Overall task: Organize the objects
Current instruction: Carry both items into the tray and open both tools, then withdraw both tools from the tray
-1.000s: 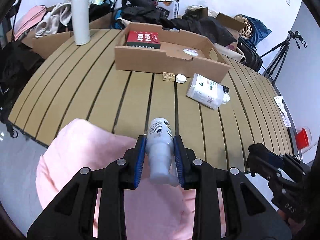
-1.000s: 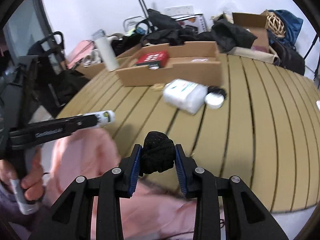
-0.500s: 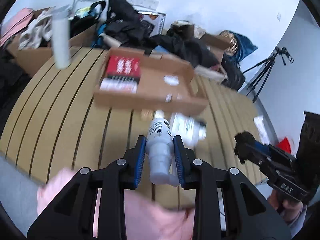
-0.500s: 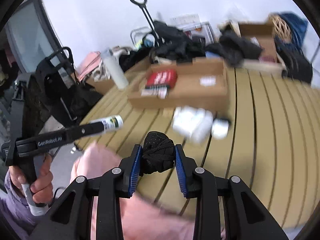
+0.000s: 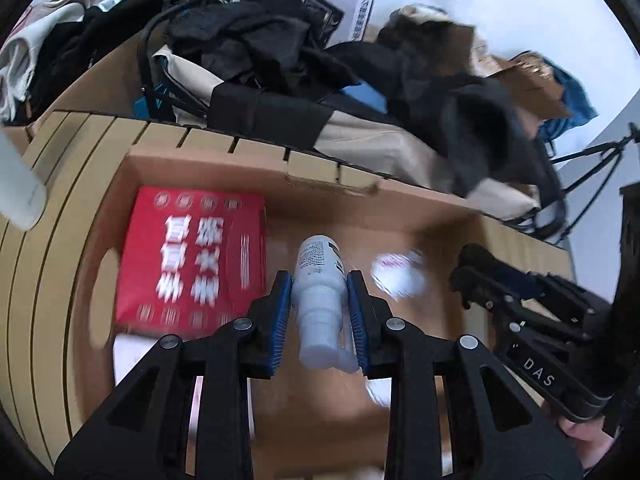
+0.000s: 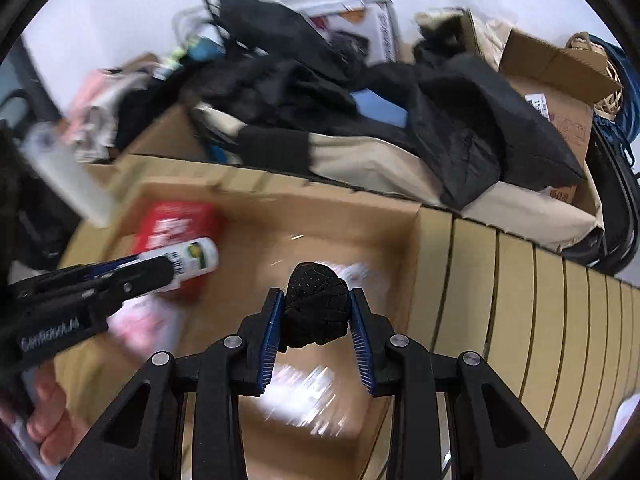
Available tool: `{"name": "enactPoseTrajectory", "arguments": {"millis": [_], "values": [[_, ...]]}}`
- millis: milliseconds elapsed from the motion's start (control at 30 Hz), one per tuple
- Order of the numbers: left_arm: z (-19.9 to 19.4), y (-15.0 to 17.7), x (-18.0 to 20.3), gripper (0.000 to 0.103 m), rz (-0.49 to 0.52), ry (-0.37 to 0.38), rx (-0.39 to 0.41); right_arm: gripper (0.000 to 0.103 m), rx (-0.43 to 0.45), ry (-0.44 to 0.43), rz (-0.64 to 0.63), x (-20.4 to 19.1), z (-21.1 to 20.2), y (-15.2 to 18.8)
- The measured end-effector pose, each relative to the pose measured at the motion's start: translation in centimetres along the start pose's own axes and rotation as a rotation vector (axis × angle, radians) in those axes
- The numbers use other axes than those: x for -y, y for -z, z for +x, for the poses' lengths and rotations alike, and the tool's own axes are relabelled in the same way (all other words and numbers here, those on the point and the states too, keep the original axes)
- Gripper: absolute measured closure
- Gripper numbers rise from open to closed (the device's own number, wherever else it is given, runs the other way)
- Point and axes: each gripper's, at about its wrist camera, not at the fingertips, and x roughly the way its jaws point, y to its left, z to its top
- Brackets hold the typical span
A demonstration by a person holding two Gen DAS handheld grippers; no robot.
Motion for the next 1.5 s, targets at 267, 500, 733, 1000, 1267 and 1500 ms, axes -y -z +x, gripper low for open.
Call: {"name": "enactPoseTrajectory", "arguments": {"millis": [267, 500, 733, 1000, 1267, 1500], "values": [[-0.1, 0.0, -1.0, 0.046, 0.079, -0.014, 0.002, 0.018, -0.022, 0.015, -0.021, 0.2, 2.9, -1.4], [-6.2, -0.2, -1.3, 0.024, 0.105, -0.051, 0.027, 0.016, 0.049, 0.05, -0.034, -0.8, -2.7, -1.6], [-14.7, 3.0, -1.1, 0.003, 0.168, -0.137, 0.05, 0.016, 0.094, 0.09, -0.073, -1.2, -12.2, 0.1], [-23.4, 9.3, 0.5, 0.0, 0.214, -0.128, 0.132, 0.016, 0.206, 0.105, -0.067, -2.1, -23.2, 6.9], [-26.6, 27.4, 1.4, 0.0, 0.301, -0.088, 0.201, 0.016, 0.348, -0.071, 0.049, -4.6, -26.4, 24.2], [-26.5, 39.0, 1.0, 0.0, 0.237, -0.003, 0.103, 0.016, 0.293, -0.191, 0.099, -10.0, -24.5, 38.0]]}}
